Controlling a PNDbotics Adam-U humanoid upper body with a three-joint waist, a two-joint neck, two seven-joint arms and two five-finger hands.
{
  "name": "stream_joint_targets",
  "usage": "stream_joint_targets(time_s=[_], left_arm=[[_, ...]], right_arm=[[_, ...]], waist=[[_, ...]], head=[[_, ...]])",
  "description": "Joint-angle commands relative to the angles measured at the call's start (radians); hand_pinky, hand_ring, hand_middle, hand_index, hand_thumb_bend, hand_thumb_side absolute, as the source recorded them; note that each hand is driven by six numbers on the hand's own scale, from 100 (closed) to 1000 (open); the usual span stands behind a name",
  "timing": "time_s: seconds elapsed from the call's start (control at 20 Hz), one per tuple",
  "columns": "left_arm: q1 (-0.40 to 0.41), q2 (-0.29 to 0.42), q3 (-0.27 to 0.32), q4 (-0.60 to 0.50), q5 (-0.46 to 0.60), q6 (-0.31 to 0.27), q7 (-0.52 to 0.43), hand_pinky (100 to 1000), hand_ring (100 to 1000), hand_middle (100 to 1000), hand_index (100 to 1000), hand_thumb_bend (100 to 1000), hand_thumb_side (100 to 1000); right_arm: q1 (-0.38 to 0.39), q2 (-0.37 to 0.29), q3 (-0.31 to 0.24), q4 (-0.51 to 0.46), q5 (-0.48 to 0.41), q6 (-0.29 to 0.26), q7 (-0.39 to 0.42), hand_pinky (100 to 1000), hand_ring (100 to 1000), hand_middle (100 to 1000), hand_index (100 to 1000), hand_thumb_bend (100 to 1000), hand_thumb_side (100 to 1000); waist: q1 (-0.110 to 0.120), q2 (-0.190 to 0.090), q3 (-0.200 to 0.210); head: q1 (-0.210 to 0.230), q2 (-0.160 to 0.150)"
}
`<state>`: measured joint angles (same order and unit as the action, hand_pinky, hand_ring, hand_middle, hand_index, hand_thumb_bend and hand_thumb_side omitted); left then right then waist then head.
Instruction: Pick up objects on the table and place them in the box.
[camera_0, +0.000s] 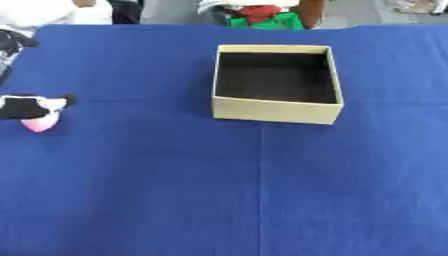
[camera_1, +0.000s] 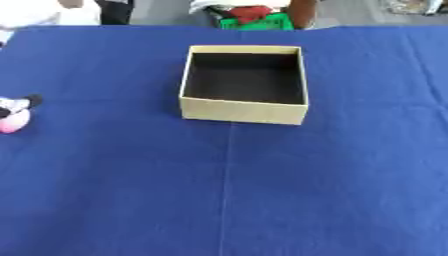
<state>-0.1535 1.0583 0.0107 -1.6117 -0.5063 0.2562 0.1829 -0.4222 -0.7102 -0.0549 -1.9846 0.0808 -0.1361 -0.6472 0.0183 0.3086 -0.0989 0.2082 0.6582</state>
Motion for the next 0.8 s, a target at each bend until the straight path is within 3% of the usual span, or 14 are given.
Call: stream_joint_targets(time_s=[0.05, 0.35, 0.55, 0.8], left_arm=[[-0.031, 0.055, 0.017, 0.044, -0.037, -0.021, -0.049, 857, 796, 801, 831, 708, 322], [-0.076, 0.063, 0.001, 0.114, -0.098, -0.080, -0.141, 870, 812, 822, 833, 656, 175], [-0.097, 0.062, -0.011, 0.151, -0.120, -0.102, -0.204, 864, 813, 843, 843, 575, 107], [-0.111, 0.056, -0.027, 0.172, -0.114, -0.115, -0.281, 862, 814, 847, 842, 544, 100]], right_arm=[[-0.008, -0.036, -0.007, -0.015, 0.000, -0.001, 0.001, 759, 726, 795, 877, 250, 1000], [-0.008, -0.035, -0.006, -0.015, -0.002, -0.001, 0.001, 759, 726, 794, 877, 247, 1000], [-0.009, -0.034, -0.006, -0.015, -0.003, -0.002, 0.000, 759, 726, 794, 877, 248, 1000], [-0.009, -0.032, -0.005, -0.015, -0.004, -0.002, 0.000, 759, 726, 791, 876, 246, 1000]], waist=[[0.002, -0.020, -0.001], [0.002, -0.019, -0.004], [0.003, -0.018, -0.007], [0.004, -0.016, -0.010]], head=[[0.000, -0.005], [0.001, 0.000], [0.002, 0.002], [0.003, 0.005]])
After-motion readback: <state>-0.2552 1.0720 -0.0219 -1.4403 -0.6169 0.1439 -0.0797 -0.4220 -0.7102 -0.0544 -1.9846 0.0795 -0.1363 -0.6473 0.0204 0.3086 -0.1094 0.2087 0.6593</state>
